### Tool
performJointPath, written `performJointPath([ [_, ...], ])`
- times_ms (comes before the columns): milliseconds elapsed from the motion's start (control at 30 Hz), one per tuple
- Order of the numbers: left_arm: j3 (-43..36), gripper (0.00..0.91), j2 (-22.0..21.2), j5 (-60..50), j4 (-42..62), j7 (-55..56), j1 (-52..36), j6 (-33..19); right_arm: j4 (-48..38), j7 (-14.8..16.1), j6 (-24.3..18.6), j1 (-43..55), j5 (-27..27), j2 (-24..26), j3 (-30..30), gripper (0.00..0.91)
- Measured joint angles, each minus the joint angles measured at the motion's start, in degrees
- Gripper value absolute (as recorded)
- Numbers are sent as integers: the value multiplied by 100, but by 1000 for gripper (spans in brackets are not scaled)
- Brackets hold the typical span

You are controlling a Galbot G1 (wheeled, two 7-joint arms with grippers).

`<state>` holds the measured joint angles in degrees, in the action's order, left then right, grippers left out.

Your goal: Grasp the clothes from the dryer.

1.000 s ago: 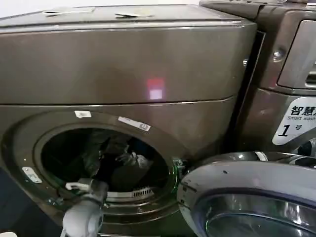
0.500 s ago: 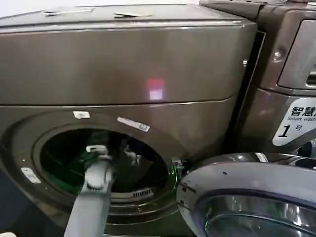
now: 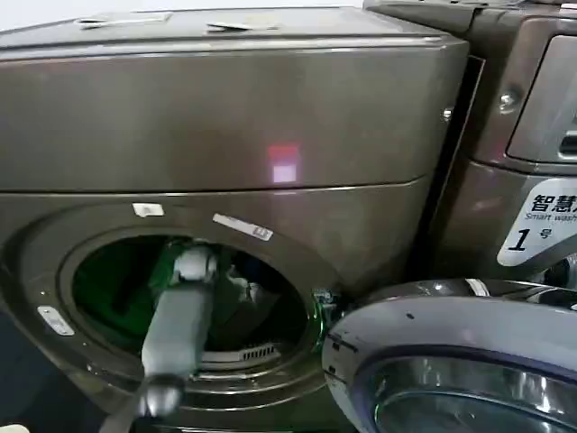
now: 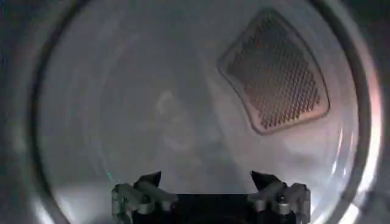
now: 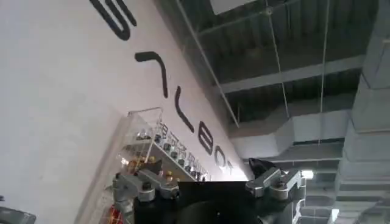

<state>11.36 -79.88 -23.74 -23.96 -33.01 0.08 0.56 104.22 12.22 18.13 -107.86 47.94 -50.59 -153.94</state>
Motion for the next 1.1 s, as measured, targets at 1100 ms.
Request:
performJointPath([
  [1100,-1342,907,172,-3586,1260,-1403,-726,-343,126,70,6,-34,-12,-75,-13,907],
])
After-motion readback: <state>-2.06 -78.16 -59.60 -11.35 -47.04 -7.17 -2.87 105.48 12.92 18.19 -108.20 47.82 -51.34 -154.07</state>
